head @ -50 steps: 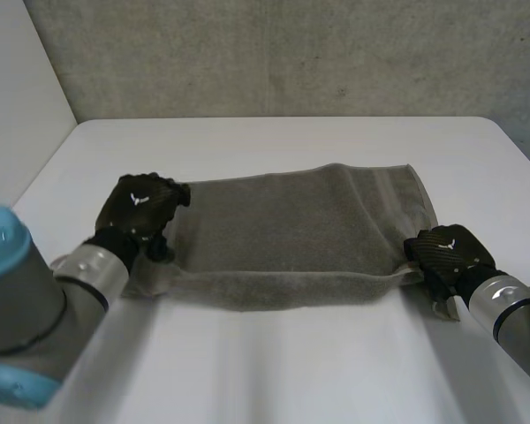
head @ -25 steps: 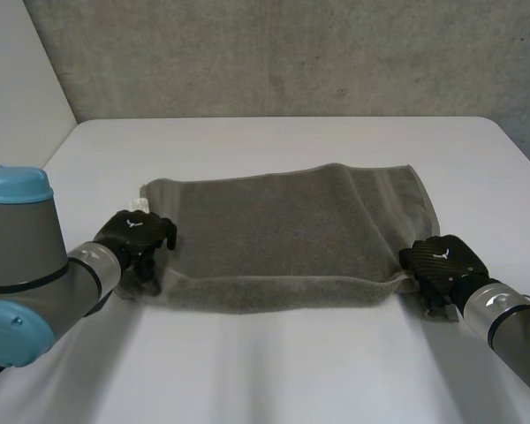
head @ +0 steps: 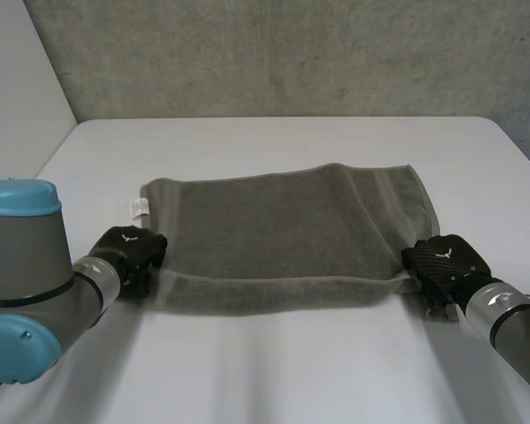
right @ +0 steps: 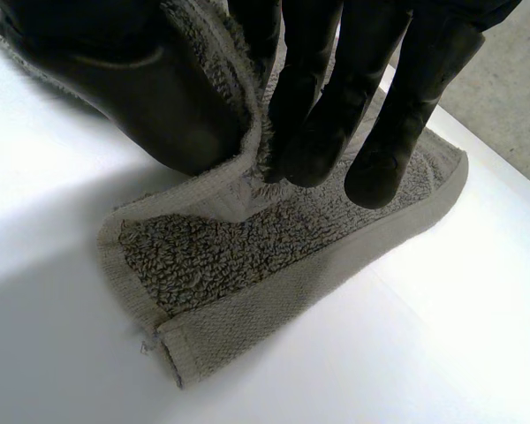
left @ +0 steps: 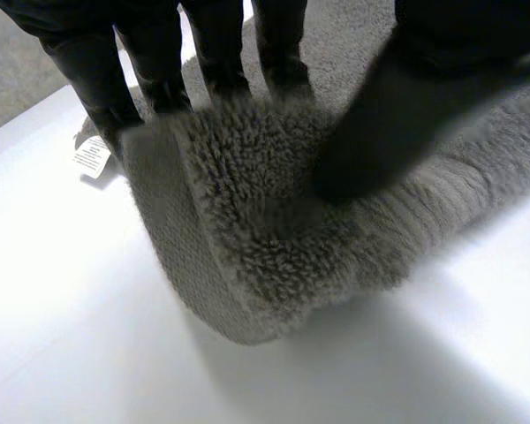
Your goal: Fold the towel.
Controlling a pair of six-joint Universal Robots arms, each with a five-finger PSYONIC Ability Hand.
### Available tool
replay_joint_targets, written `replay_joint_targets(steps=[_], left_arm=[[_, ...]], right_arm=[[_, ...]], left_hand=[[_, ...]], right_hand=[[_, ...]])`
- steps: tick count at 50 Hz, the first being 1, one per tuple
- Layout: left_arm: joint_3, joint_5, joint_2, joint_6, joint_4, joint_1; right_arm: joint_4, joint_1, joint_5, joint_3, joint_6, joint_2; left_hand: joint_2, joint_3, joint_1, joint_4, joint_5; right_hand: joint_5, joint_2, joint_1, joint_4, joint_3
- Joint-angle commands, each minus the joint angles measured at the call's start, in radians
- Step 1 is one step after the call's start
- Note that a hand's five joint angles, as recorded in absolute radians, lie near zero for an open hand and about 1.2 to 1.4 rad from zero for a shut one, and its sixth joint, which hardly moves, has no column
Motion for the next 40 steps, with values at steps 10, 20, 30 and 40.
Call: replay_joint_targets(steps=[10, 20, 30, 40], left_arm=[[-0.079, -0.038, 0.310, -0.029, 0.138, 0.010], [-0.254, -0.039, 0.463, -0.085, 0.387, 0.061], [-0.322, -0.035, 0.381, -0.082, 0.428, 0.056], [-0.324, -0.033, 0.345, -0.085, 0.430, 0.048]], right_arm=[[0.090, -0.001, 0.006, -0.044, 0.014, -0.245], [0.142, -0.001, -0.029, -0.054, 0.035, -0.209], [0.145, -0.004, -0.012, -0.075, 0.023, -0.043], [0.142, -0.004, -0.011, -0.066, 0.032, -0.032]], left_hand=[[0.058, 0.050, 0.045, 0.049, -0.113], [0.058, 0.050, 0.045, 0.049, -0.113], [0.058, 0.050, 0.045, 0.049, -0.113], [0.058, 0.050, 0.045, 0.049, -0.113]], right_hand=[[0.057, 0.069, 0.088, 0.055, 0.059], [0.057, 0.069, 0.088, 0.055, 0.059], [-0.094, -0.083, -0.063, -0.097, -0.092], [-0.476, -0.464, -0.445, -0.478, -0.474]])
